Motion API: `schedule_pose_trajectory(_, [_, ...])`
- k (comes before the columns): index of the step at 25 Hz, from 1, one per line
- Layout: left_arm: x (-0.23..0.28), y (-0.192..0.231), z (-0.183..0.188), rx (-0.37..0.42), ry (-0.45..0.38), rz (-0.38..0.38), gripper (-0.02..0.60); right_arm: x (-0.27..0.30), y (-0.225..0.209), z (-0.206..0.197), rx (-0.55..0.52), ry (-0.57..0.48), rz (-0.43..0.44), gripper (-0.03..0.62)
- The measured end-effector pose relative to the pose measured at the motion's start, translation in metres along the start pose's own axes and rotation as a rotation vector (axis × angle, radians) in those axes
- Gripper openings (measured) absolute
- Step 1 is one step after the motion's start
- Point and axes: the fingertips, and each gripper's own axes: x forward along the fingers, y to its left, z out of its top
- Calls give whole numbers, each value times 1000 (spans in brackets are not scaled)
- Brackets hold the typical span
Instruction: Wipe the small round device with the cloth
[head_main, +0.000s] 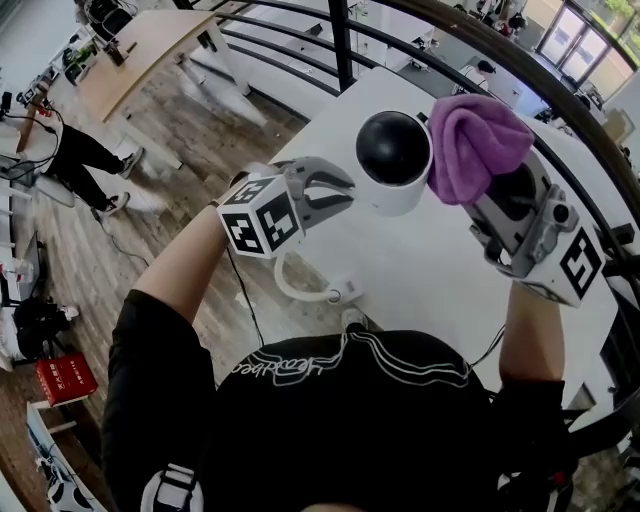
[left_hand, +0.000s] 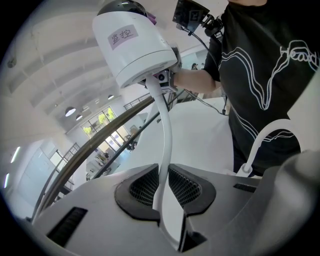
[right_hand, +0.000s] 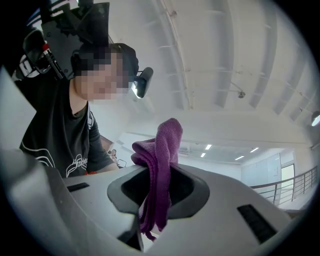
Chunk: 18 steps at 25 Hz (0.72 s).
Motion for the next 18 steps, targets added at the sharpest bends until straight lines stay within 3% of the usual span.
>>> schedule_pose_trajectory(18, [0,-1,0,-16,-3,-2,67,-11,45,-34,-127,200,74,67])
